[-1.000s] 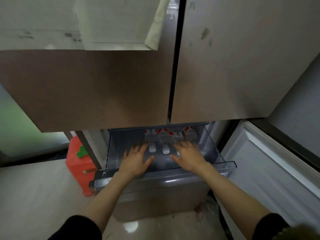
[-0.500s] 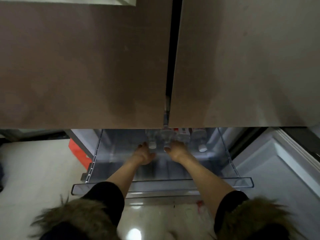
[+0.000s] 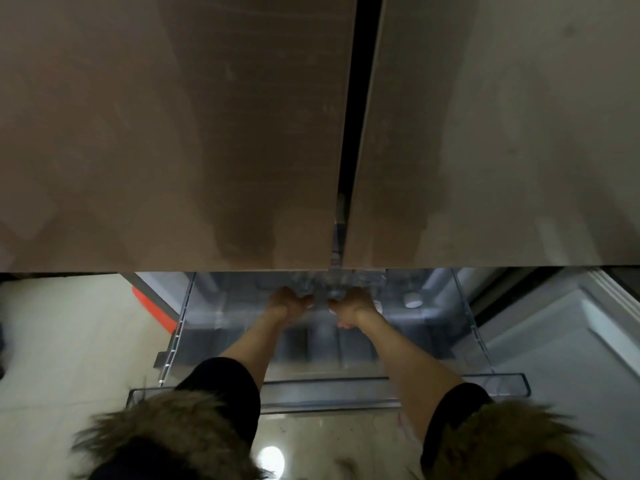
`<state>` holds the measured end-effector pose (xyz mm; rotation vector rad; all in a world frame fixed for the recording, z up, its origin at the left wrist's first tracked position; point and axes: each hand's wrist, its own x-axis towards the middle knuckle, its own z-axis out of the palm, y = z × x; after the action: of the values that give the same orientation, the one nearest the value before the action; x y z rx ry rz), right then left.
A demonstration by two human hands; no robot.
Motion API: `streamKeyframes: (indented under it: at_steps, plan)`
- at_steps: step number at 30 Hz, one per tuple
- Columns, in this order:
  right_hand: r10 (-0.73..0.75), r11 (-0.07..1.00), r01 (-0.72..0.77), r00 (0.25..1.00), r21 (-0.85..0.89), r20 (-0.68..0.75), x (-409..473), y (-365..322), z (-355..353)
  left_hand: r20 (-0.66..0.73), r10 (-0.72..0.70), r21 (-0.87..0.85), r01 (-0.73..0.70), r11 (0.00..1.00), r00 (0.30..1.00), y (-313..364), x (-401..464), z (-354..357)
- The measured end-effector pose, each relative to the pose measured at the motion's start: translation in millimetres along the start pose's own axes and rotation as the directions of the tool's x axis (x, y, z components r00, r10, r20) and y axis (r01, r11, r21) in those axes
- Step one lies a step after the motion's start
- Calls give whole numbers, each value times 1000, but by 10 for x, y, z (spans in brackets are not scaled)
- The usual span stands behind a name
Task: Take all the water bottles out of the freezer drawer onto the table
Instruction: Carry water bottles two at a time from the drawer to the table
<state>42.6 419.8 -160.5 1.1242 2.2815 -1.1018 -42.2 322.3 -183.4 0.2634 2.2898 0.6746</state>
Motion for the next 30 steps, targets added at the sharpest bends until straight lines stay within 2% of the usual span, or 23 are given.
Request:
streamKeyframes:
  at_steps: [4,7,10,12,14,16,18,20,24,27,30]
  plan:
    - [79,982,-95,992,161,102,-151,19,-62,91,-15,-51,19,999,996,-56,-207,-110]
    - [116,941,-152,984,304,133,-303,36,-155,116,-56,-178,76,981,992,-133,-359,-195]
    - [98,879,-144,987,454,124,-530,15,-222,68,1,-248,16,969,998,-195,-495,-310]
    - [67,865,-92,995,493,68,-721,27,-239,14,40,-243,-35,969,999,-264,-648,-422]
    - [58,894,-42,998,447,-22,-877,76,-240,-68,79,-170,-90,981,995,-342,-798,-537]
    - [52,951,-1,986,308,-158,-1020,123,-254,-194,122,-34,-131,991,973,-390,-947,-634]
    - [2,988,44,954,147,-301,-1161,142,-282,-291,186,45,-181,982,939,-375,-1103,-699]
    - [-79,987,126,921,100,-380,-1308,140,-301,-368,248,83,-234,969,896,-331,-1256,-742]
    - [-246,952,302,853,52,-461,-1494,162,-323,-499,354,117,-344,932,791,-310,-1465,-798]
    - [-338,915,403,807,32,-485,-1565,145,-346,-530,387,108,-393,913,754,-283,-1587,-821]
    - [-394,899,438,783,-25,-482,-1624,93,-356,-528,433,133,-433,891,730,-239,-1663,-817]
